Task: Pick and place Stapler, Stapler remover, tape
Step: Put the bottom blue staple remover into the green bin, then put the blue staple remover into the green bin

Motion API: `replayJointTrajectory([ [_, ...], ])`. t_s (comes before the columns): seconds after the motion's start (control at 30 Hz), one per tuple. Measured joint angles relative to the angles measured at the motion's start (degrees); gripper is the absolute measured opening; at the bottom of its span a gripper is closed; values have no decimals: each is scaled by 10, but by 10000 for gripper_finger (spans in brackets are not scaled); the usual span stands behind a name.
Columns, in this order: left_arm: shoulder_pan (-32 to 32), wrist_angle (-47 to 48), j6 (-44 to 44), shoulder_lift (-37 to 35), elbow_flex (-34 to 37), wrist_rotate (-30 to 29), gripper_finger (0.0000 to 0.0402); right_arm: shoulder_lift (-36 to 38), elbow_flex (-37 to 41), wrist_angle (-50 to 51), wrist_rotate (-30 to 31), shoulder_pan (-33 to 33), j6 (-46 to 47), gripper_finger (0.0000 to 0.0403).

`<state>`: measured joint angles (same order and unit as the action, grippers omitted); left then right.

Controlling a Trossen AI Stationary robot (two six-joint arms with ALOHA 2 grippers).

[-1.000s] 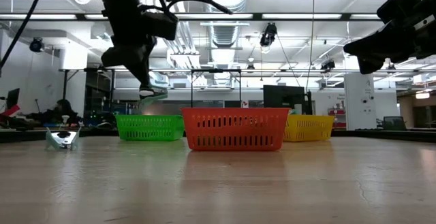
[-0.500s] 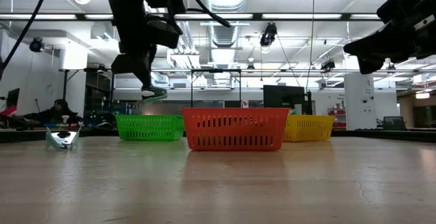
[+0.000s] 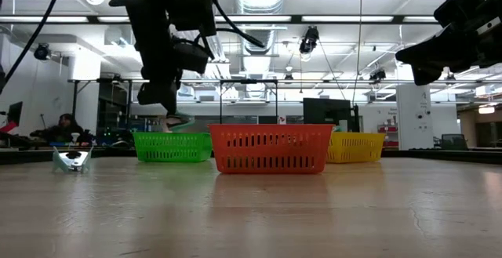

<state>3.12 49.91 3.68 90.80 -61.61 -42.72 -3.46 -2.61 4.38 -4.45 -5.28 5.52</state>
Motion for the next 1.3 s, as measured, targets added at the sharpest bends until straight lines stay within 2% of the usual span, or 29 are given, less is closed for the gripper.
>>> replayJointTrajectory([
  [0.3,2,-11,9,0,2,0,37,0,0,0,0,0,0,9],
  [0.53,2,-14,14,0,2,0,75,0,0,0,0,0,0,8],
  [0.87,-38,106,77,-5,-29,31,99,0,0,0,0,0,0,9],
  [0.93,-54,123,92,-10,-29,68,99,0,0,0,0,0,0,9],
  [1.13,-108,142,118,-16,-19,260,95,0,0,0,0,0,0,8],
  [1.23,-136,142,144,-16,-5,315,91,0,0,0,0,0,0,8],
  [1.3,-152,143,152,-16,4,331,90,0,0,0,0,0,0,8],
])
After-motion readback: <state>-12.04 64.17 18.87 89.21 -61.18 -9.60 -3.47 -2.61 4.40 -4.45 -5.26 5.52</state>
